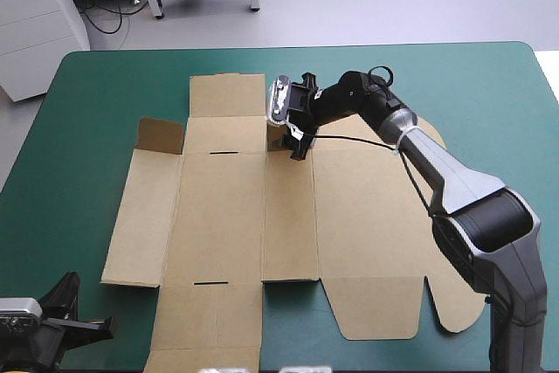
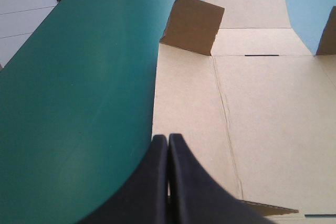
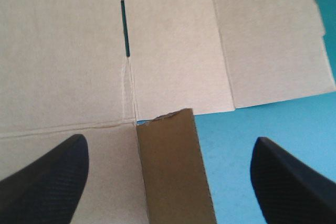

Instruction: Fold the box

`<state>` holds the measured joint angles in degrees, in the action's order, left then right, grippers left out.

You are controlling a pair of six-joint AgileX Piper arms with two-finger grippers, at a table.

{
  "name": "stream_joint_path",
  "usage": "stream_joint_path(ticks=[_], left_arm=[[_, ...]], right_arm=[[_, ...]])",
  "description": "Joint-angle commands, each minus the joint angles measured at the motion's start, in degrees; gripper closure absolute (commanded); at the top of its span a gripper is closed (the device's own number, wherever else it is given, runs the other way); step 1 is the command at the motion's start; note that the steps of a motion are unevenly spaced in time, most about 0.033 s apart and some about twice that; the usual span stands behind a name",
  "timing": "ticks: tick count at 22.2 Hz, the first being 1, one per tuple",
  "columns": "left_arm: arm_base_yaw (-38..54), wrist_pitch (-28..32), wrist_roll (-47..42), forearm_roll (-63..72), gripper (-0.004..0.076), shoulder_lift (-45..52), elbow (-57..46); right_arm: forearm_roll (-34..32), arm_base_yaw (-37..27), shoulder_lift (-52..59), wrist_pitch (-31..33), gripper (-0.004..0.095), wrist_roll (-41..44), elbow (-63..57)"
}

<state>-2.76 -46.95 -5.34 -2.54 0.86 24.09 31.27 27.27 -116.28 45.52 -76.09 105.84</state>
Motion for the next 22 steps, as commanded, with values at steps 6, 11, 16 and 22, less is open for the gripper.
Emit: stream_joint_path(ticks=[6,11,16,22], left_arm=[[-0.3,4.3,-0.2,0.2,0.0756,0.9,1.2],[-0.3,4.3,-0.2,0.2,0.0756,0.9,1.2],[-0.3,4.3,-0.2,0.2,0.0756,0.9,1.2],[-0.3,4.3,-0.2,0.2,0.0756,0.9,1.2]], right_arm=[[-8.3,0.0,13.1,-1.4,0.0821,13.2,2.0],[-24.2,0.0,16.3,2.9,0.0931,32.7,2.0],[-45.8,-3.0,16.5,17.4,0.0931,63.8,1.3],[-31.3,-18.1,19.5,24.4,0.0931,65.0,1.1]])
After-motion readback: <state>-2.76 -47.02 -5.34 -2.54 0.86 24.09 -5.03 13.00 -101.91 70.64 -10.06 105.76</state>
